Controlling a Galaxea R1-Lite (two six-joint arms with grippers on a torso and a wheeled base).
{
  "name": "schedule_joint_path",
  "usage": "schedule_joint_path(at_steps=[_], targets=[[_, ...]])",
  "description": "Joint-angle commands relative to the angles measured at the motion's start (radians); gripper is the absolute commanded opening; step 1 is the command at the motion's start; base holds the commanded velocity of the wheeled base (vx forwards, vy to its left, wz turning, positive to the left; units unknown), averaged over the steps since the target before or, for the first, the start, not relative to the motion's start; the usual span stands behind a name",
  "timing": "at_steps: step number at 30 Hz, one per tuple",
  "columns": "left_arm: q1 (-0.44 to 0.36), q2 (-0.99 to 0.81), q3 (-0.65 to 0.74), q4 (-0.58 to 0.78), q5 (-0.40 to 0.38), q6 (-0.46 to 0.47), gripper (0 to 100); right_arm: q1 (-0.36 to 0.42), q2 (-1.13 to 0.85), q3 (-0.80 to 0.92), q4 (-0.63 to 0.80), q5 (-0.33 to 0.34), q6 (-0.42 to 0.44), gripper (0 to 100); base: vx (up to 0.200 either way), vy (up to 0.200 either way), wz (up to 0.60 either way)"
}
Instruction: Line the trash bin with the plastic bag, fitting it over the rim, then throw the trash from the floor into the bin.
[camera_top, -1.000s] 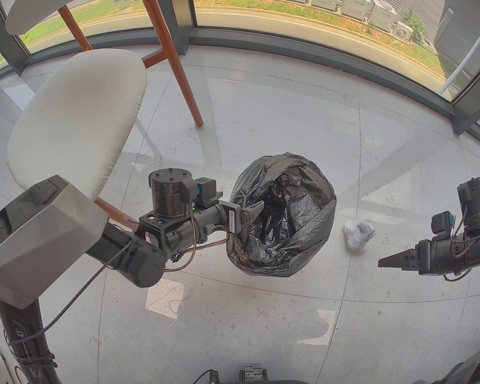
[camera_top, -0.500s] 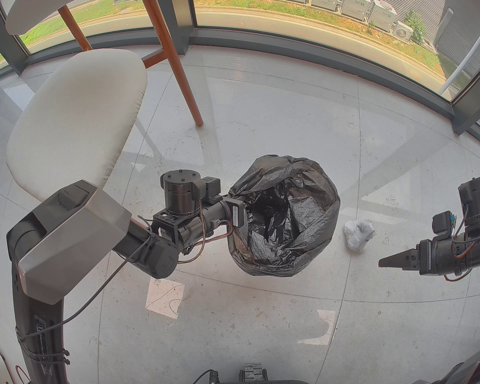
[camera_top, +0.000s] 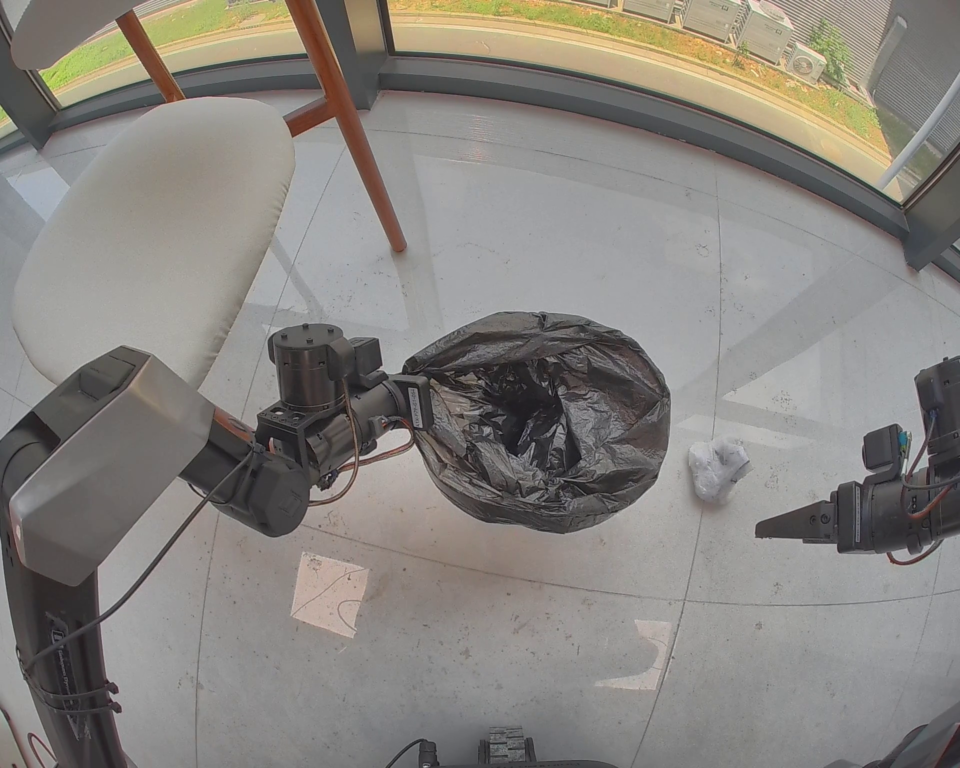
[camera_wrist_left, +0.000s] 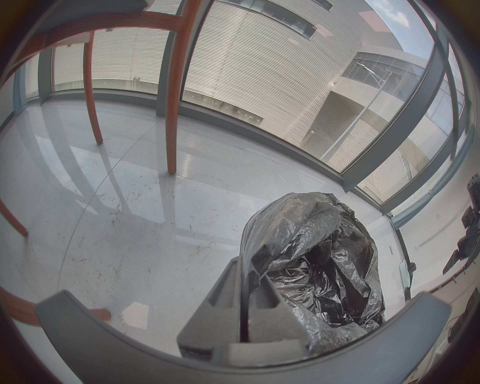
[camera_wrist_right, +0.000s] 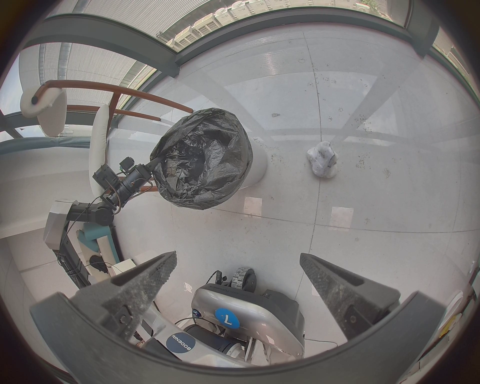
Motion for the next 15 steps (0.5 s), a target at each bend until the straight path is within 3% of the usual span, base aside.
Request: schedule_joint_path(at_steps=[1, 6, 7, 15], targets=[[-0.031, 0.004, -0.016, -0.002, -0.002, -0.011, 0, 0.000, -0.001, 0.005, 0.001, 0.001, 0.000, 100, 0.000, 0.000, 0.00], [-0.036, 0.033, -0.091, 0.009, -0.002, -0.017, 0, -0.005, -0.004, 0.011, 0.000, 0.001, 0.000, 100, 0.000, 0.000, 0.00], [-0.036, 0.033, -0.092, 0.009, -0.004, -0.017, 100, -0.005, -0.004, 0.011, 0.000, 0.001, 0.000, 100, 0.000, 0.000, 0.00], [-0.040, 0.019, -0.082, 0.021, -0.016, -0.017, 100, -0.005, -0.002, 0.011, 0.000, 0.001, 0.000, 100, 0.000, 0.000, 0.00]])
